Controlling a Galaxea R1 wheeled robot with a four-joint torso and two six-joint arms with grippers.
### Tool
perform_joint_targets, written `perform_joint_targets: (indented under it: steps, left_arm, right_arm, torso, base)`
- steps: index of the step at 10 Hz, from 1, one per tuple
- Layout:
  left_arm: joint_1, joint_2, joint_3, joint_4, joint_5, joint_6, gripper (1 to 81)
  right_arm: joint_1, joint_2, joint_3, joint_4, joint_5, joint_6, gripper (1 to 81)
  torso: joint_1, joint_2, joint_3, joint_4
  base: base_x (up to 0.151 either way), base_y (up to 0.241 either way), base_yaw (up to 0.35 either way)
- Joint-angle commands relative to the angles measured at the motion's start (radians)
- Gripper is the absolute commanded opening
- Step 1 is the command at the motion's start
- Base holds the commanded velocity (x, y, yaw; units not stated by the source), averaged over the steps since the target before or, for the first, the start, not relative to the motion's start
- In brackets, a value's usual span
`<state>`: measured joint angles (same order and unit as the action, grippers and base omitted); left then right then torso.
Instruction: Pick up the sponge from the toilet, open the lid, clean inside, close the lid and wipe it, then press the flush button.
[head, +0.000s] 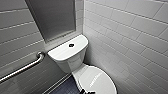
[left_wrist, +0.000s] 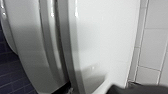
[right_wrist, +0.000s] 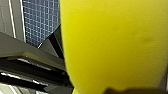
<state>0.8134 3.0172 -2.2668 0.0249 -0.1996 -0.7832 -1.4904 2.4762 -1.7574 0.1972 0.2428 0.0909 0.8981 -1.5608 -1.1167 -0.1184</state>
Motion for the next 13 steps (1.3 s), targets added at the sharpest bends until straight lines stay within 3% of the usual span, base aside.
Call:
perform_joint_targets:
  steps: [1, 13]
  left_arm:
    - [-0.090, 0.072, -0.076, -0.005, 0.043, 0.015, 81.1]
    - [-0.176, -0.019, 0.154, -0.003, 0.025, -0.059, 81.1]
  right_arm:
    - [-0.003, -0.035, 0.032, -0.018, -0.072, -0.002, 1.0]
    - [0.002, -0.024, 0.033, -0.019, -0.059, -0.002, 1.0]
  torso:
    - [0.000, 0.000, 0.000, 0.000]
    - [0.000, 0.000, -0.001, 0.000]
  base:
    - [0.000, 0.000, 0.000]
    - [0.000, 0.000, 0.000]
